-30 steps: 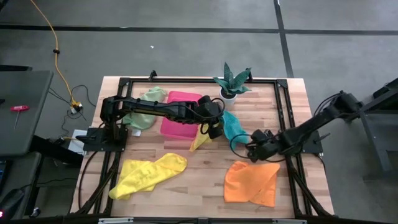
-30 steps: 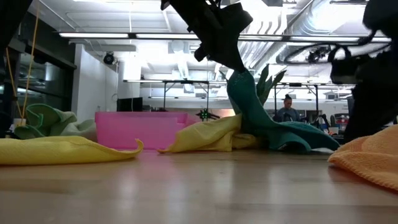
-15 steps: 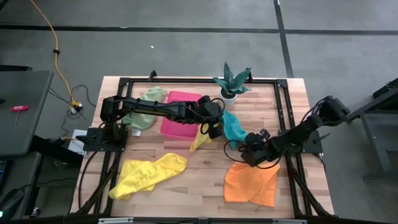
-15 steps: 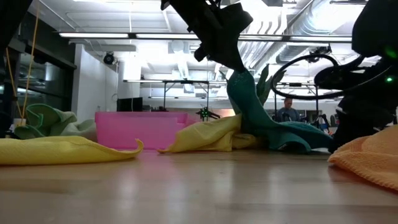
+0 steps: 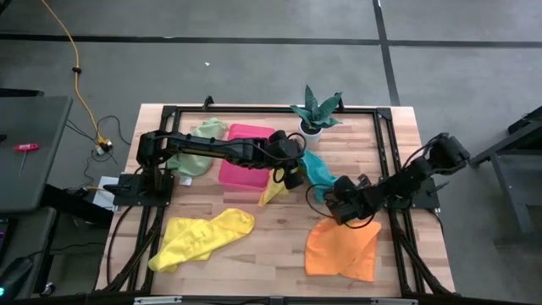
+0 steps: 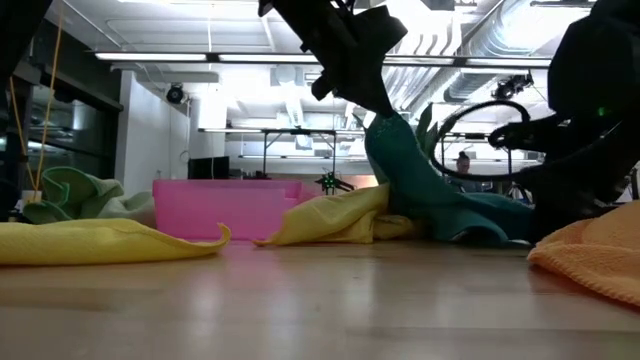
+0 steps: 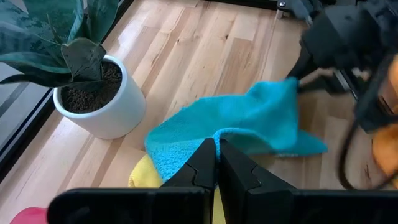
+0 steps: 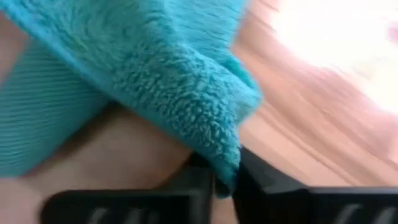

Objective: Fold microfiber towels
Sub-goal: Fold the blue microfiber cloth

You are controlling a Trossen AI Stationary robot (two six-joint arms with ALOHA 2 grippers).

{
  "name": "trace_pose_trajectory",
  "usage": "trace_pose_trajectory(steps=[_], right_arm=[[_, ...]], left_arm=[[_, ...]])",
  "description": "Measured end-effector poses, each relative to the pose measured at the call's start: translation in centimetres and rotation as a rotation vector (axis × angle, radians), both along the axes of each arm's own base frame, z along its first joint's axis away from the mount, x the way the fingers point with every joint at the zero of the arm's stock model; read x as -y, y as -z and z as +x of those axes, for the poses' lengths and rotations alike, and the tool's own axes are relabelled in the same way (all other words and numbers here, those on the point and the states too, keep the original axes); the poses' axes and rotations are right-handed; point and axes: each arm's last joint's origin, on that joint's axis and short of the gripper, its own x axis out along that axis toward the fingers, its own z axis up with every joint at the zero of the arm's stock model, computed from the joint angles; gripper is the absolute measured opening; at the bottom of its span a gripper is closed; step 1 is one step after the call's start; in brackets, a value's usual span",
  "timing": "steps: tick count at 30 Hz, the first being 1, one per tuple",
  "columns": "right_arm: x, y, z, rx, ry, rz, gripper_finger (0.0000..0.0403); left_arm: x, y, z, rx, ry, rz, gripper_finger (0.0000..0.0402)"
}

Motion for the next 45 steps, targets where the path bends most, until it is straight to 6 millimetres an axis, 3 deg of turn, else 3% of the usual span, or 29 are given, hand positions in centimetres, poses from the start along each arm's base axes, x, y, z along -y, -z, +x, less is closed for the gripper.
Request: trace_pose_trajectory(steps=[4, 8, 20, 28, 37, 45], right_arm=[[0.9, -1.4, -0.4, 0.039, 0.058, 0.015, 0.0013], [1.6, -4.1, -1.6, 0.104, 0.043, 0.040, 0.0004], [3.0, -19.4, -5.1, 0.293, -0.348, 0.218, 0.0001], [4.4, -27.0, -7.9, 0.256, -0.368, 0.144, 0.0000], [5.7, -30.9, -11.0, 0.274, -0.330, 0.066, 0.0000], [6.3, -31.1, -11.6, 0.253, -0.344, 0.010, 0.0000]], left_arm=[[0.0, -0.2, -0.3, -0.062, 0.025, -0.039, 0.0000], [-0.5, -1.4, -0.8, -0.138, 0.037, -0.036, 0.0000], [-2.4, -9.6, -2.4, -0.197, 0.113, 0.070, 0.0000], [-4.0, -14.8, -3.9, -0.128, 0.129, 0.172, 0.0000], [-5.1, -16.5, -5.2, -0.108, 0.225, 0.136, 0.0000], [-5.1, -16.4, -5.0, -0.139, 0.304, 0.202, 0.0000]])
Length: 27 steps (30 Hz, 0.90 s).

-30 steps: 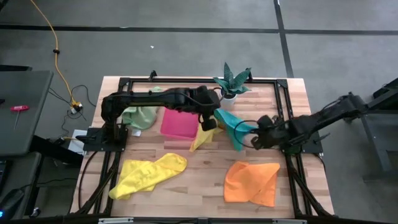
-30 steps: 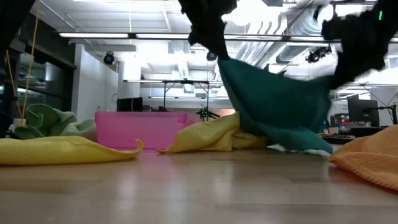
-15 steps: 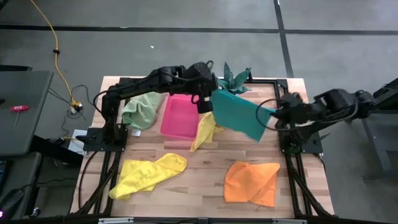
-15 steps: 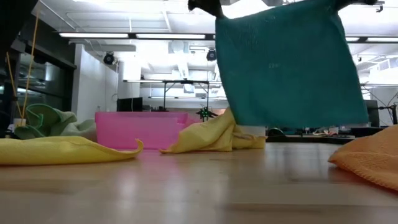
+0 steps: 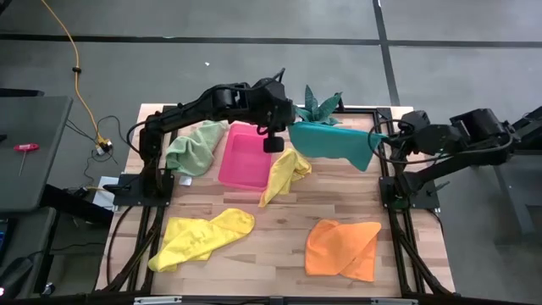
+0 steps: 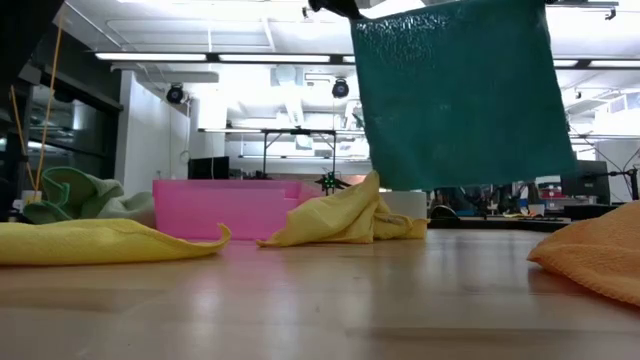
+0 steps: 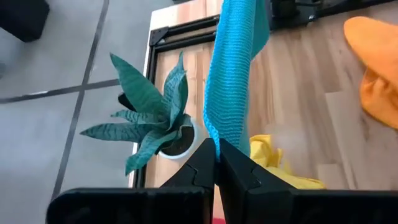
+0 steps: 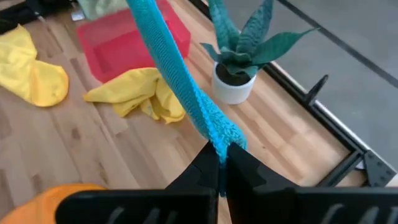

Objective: Fold microfiber towels
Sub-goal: Fold the blue microfiber cloth

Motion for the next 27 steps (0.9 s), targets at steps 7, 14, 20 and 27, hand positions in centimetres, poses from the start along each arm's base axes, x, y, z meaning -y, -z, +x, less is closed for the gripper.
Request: trace_pose_trajectory(steps=[7, 14, 20, 27], right_arm=[[-0.6, 1.4, 0.8, -0.099, -0.103, 0.108, 0.0000], [-1.5, 3.6, 1.9, -0.221, -0.193, 0.191, 0.0000], [-2.8, 6.0, 2.4, -0.306, -0.243, 0.227, 0.0000], [-5.5, 9.3, 3.3, -0.330, -0.328, 0.309, 0.0000]], left_arm=[[2.0, 0.1, 0.6, 0.029, 0.030, -0.114, 0.0000], [7.2, 1.6, 1.7, -0.031, 0.101, -0.186, 0.0000], [12.6, 6.6, 3.3, -0.119, 0.090, -0.270, 0.0000], [18.0, 12.5, 3.4, -0.166, -0.071, -0.373, 0.0000]])
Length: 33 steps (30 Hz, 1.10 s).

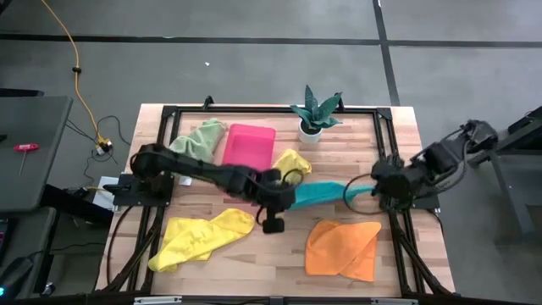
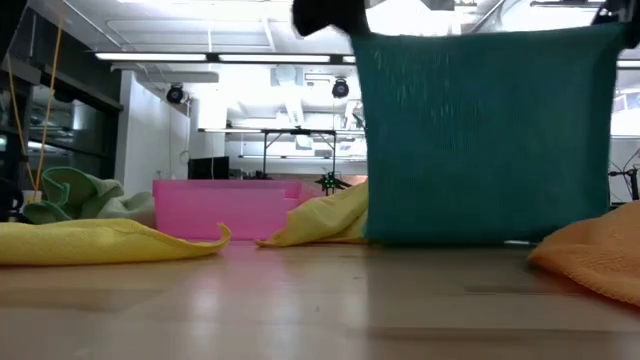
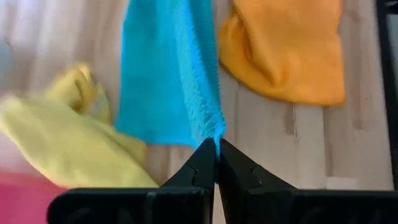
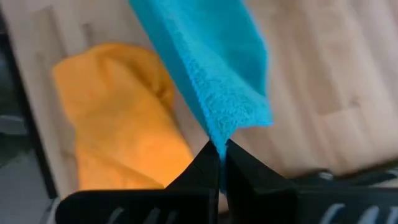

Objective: Fold microfiber towels
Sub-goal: Fold the blue microfiber cloth

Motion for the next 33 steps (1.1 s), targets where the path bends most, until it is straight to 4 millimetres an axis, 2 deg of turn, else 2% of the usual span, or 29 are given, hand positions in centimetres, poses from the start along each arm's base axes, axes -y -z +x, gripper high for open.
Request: trace_pose_trajectory(steps=[4, 9, 17, 22, 29, 33], right_arm=[[-2.2, 1.7, 0.6, 0.007, -0.018, 0.076, 0.0000], [-5.3, 3.3, 1.3, -0.006, 0.000, 0.157, 0.0000], [-11.3, 5.0, 3.4, 0.016, 0.012, 0.321, 0.0000], [-14.5, 6.7, 4.4, -0.011, 0.008, 0.387, 0.0000], [-16.3, 8.0, 5.1, -0.056, -0.032, 0.435, 0.0000], [-16.3, 8.0, 5.1, -0.077, -0.021, 0.449, 0.0000]], left_arm=[[2.6, 2.4, -0.7, -0.041, -0.057, -0.041, 0.0000], [5.1, 4.1, -1.4, -0.051, -0.063, -0.084, 0.0000], [7.8, 4.6, -2.4, -0.094, 0.028, -0.152, 0.0000], [8.8, 4.6, -2.6, -0.113, 0.116, -0.210, 0.0000], [9.3, 4.6, -2.8, -0.116, 0.073, -0.250, 0.0000], [9.3, 5.9, -2.8, -0.121, 0.020, -0.329, 0.0000]])
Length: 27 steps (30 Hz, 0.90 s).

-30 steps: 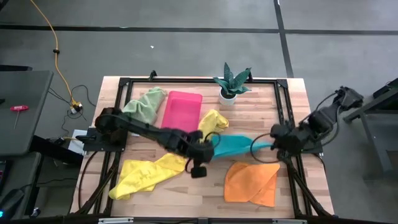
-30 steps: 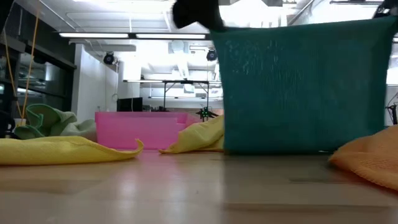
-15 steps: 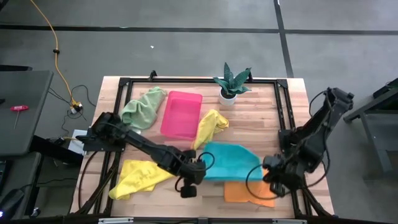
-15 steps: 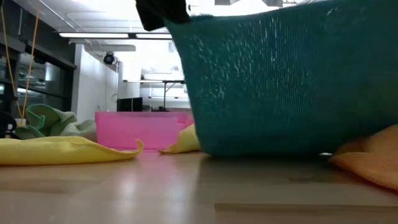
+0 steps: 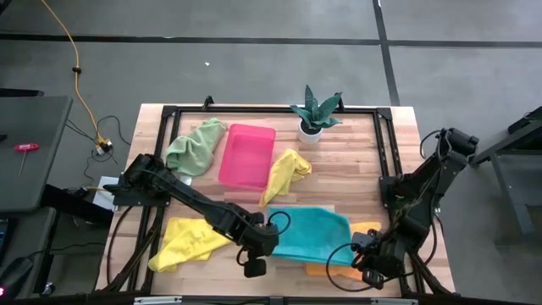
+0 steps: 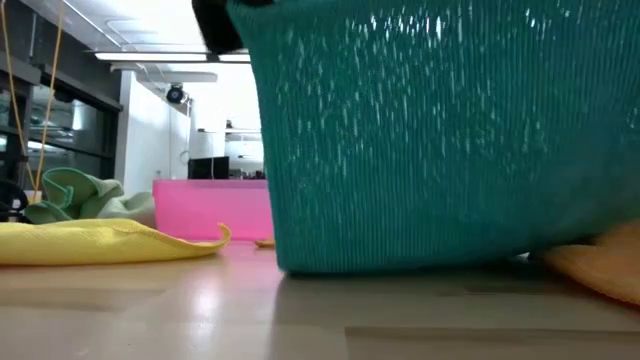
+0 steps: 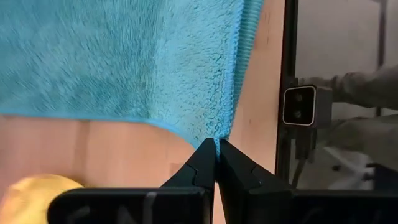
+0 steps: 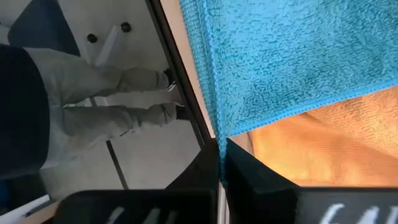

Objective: Fold microfiber towels
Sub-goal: Fold the blue microfiber cloth

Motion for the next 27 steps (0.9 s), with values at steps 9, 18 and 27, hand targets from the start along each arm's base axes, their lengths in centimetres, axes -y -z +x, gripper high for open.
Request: trace_pose_trajectory(steps=[9, 18, 27], right_arm=[[3.2, 0.4, 1.5, -0.058, 0.066, -0.149, 0.0000], [7.5, 1.1, 3.1, -0.155, 0.218, -0.329, 0.0000], [8.8, 1.1, 3.7, -0.202, 0.387, -0.333, 0.0000]], left_arm=[[-0.5, 3.7, -0.6, -0.045, -0.155, -0.069, 0.0000], [-3.3, 4.3, 0.0, -0.021, -0.261, 0.033, 0.0000], [-7.2, 4.3, 1.0, 0.023, -0.342, 0.151, 0.0000]])
